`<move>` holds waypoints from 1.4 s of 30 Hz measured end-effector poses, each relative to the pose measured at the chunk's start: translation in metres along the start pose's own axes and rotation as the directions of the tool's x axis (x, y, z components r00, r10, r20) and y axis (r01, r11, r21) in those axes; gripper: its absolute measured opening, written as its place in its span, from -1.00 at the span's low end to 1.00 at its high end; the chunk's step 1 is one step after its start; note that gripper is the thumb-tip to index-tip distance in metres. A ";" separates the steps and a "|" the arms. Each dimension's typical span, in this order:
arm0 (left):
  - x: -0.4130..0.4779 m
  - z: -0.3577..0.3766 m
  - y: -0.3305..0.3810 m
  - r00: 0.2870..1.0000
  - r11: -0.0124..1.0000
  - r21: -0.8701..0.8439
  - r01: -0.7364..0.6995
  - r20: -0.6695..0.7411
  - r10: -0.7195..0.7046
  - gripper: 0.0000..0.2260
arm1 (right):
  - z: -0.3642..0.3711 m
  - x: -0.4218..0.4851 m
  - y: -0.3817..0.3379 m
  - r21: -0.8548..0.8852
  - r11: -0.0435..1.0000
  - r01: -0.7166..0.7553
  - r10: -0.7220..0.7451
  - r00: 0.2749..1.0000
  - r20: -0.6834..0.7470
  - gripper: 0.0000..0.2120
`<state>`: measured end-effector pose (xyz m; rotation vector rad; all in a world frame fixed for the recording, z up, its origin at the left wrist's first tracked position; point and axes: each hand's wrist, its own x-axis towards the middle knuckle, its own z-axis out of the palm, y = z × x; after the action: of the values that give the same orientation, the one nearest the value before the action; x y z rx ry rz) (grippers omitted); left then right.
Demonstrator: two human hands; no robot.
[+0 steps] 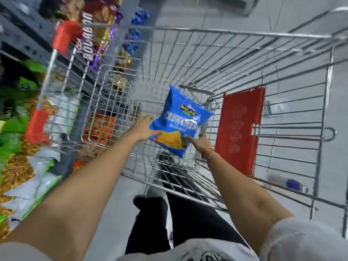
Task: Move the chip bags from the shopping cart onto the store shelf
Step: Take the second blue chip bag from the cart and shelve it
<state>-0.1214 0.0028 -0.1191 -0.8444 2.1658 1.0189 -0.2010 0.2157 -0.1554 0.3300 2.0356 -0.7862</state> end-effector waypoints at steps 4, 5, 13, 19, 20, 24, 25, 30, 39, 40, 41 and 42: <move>0.042 0.023 -0.005 0.998 0.996 -0.067 0.051 0.029 -0.049 -0.02 | 0.022 0.062 0.028 0.160 0.987 0.011 -0.010 1.000 -0.007 -0.09; 0.048 0.027 -0.003 0.997 0.993 -0.097 0.073 0.033 -0.070 0.02 | 0.026 0.069 0.028 0.215 0.976 0.016 -0.013 1.000 -0.014 -0.13; 0.092 0.060 -0.037 0.995 0.934 -0.343 0.104 0.032 -0.099 -0.15 | 0.031 0.062 -0.013 0.375 0.921 0.106 -0.105 0.994 -0.023 -0.51; 0.071 0.034 -0.023 0.978 0.860 -0.466 0.208 0.118 -0.173 -0.39 | 0.027 0.053 -0.033 0.453 0.886 0.097 -0.130 0.991 0.043 -0.68; 0.066 0.030 -0.021 0.975 0.849 -0.480 0.220 0.133 -0.177 -0.40 | 0.025 0.047 -0.039 0.444 0.889 0.106 -0.143 0.988 0.051 -0.70; 0.037 0.004 -0.016 0.978 0.833 -0.512 0.210 0.116 -0.175 -0.47 | 0.021 0.025 -0.053 0.470 0.869 0.155 -0.199 0.979 0.046 -0.55; 0.030 -0.003 -0.013 0.982 0.818 -0.543 0.189 0.088 -0.168 -0.50 | 0.020 0.018 -0.057 0.500 0.854 0.146 -0.196 0.979 0.049 -0.55; -0.021 -0.045 0.006 0.995 0.762 -0.647 0.028 -0.052 -0.080 -0.14 | 0.005 -0.030 -0.092 0.556 0.794 0.244 -0.307 0.951 0.022 -0.53; -0.143 -0.151 0.037 0.895 0.659 -0.640 -0.395 -0.430 0.119 -0.40 | -0.022 -0.162 -0.198 0.578 0.614 0.537 -0.655 0.756 -0.007 -0.74; -0.159 -0.163 0.038 0.871 0.649 -0.623 -0.437 -0.474 0.132 -0.42 | -0.023 -0.181 -0.210 0.582 0.586 0.564 -0.690 0.724 -0.008 -0.74; -0.174 -0.174 0.036 0.845 0.642 -0.604 -0.472 -0.518 0.132 -0.40 | -0.024 -0.200 -0.222 0.587 0.552 0.592 -0.726 0.687 -0.010 -0.74; -0.195 -0.187 0.036 0.814 0.633 -0.585 -0.507 -0.567 0.128 -0.36 | -0.025 -0.224 -0.234 0.591 0.512 0.624 -0.765 0.644 -0.017 -0.72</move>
<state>-0.0724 -0.0744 0.1375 -1.1575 2.3776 2.1525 -0.2110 0.0683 0.1345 -0.3371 1.6162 -1.8545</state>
